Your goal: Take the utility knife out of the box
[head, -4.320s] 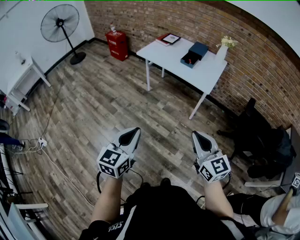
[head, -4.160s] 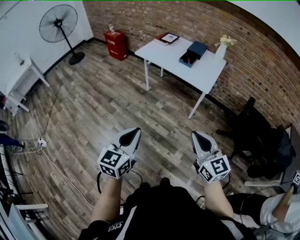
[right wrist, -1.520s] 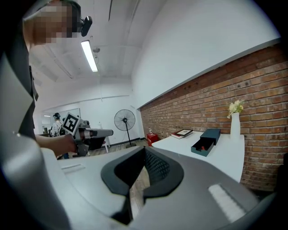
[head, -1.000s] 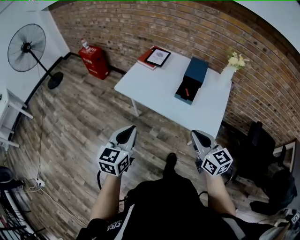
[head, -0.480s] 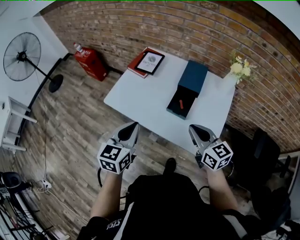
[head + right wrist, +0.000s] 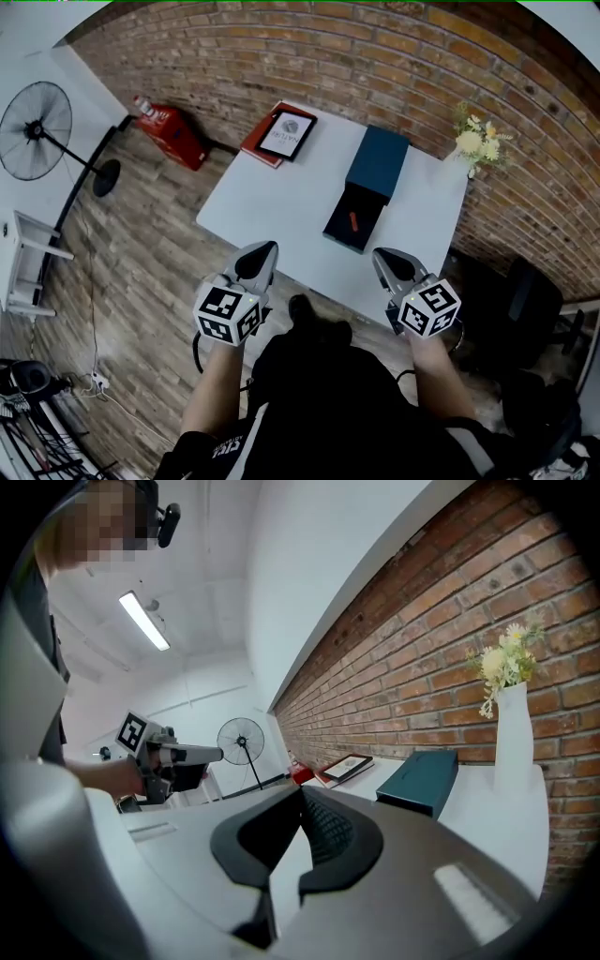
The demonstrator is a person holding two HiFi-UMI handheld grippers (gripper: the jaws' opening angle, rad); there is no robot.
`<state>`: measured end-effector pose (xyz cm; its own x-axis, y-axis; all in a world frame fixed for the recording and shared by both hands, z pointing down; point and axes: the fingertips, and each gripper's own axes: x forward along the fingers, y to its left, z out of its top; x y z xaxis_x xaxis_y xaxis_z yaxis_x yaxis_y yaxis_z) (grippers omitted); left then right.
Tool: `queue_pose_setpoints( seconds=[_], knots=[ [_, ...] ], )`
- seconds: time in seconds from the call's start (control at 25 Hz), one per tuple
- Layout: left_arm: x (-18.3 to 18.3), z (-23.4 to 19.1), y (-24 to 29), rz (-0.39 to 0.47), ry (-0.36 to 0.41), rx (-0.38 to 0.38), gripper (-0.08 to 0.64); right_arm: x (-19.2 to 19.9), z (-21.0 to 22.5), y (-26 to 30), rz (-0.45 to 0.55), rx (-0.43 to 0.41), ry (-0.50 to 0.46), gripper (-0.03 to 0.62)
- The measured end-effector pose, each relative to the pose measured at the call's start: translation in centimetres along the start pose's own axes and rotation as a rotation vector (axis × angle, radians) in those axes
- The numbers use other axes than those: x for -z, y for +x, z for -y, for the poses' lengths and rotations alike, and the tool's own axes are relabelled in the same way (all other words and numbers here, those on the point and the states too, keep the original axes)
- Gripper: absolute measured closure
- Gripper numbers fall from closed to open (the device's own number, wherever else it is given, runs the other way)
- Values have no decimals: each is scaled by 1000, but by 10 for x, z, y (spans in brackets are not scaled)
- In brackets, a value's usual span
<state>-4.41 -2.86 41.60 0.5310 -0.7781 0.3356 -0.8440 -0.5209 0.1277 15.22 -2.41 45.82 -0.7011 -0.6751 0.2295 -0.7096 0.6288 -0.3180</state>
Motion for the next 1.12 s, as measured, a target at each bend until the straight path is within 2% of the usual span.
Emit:
queue_pose_setpoints(
  seconds=[0.28, 0.72, 0.92, 1.12],
  knots=[
    [-15, -28, 46, 22, -2, 87, 552, -6, 27, 30, -45, 79, -8, 591],
    [-27, -95, 96, 14, 54, 227, 552, -6, 61, 105, -133, 261, -28, 591],
    [-21, -104, 115, 14, 31, 307, 552, 9, 59, 117, -221, 310, -28, 591],
    [-14, -105, 134, 6, -4, 352, 552, 35, 67, 134, -345, 315, -28, 550]
  ],
)
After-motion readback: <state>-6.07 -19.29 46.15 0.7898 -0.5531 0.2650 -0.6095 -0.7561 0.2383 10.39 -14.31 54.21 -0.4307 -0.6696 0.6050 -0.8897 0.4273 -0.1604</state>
